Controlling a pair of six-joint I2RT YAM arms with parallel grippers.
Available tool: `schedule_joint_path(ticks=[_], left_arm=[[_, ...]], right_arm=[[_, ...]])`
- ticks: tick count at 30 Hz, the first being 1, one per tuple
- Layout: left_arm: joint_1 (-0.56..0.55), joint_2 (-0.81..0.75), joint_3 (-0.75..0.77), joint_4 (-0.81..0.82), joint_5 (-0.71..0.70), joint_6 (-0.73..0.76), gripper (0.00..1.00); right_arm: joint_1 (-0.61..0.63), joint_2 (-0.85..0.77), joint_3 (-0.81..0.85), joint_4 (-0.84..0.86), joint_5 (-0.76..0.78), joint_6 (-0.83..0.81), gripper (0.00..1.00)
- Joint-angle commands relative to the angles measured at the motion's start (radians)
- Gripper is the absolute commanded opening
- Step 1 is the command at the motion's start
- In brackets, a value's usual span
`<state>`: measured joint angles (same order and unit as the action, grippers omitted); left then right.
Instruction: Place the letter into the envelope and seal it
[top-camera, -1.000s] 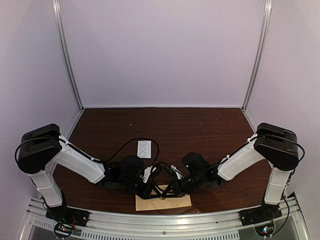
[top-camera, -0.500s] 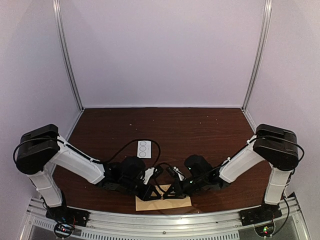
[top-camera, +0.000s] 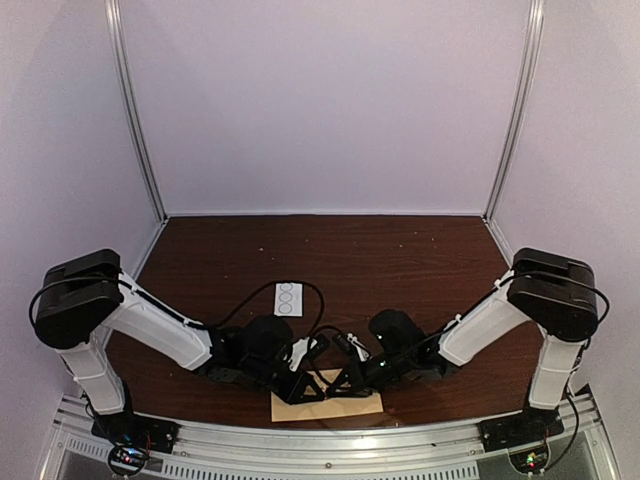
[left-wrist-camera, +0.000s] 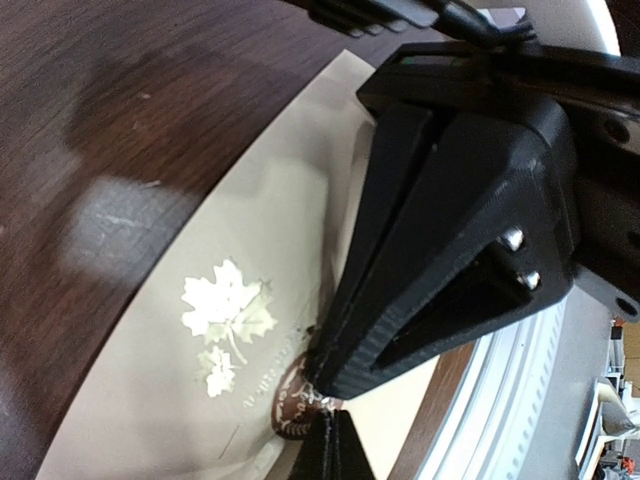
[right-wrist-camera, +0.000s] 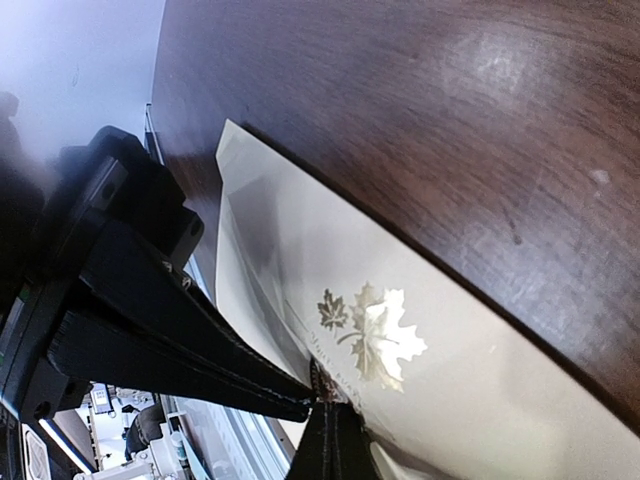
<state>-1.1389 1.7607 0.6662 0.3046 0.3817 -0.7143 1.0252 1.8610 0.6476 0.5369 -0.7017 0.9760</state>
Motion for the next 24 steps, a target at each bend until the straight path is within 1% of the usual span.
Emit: schedule_joint_path(ticks=[1, 7, 16, 24], left_arm=[[-0.005, 0.018, -0.023, -0.017, -0.018, -0.012, 0.00], [-0.005, 0.009, -0.027, -0.018, -0.026, -0.021, 0.00], [-0.005, 0.005, -0.030, -0.015, -0.024, -0.025, 0.00], [-0.004, -0.002, -0.033, -0.016, -0.027, -0.028, 0.00]], right_arm=[[-0.004, -0.026, -0.013, -0.026, 0.029, 0.017, 0.00], [-0.004, -0.043, 0.026, -0.019, 0.018, 0.008, 0.00], [-0.004, 0.026, 0.069, 0.000, 0.016, -0.002, 0.00], [-0.010, 0.030, 0.051, -0.039, 0.053, -0.010, 0.00]])
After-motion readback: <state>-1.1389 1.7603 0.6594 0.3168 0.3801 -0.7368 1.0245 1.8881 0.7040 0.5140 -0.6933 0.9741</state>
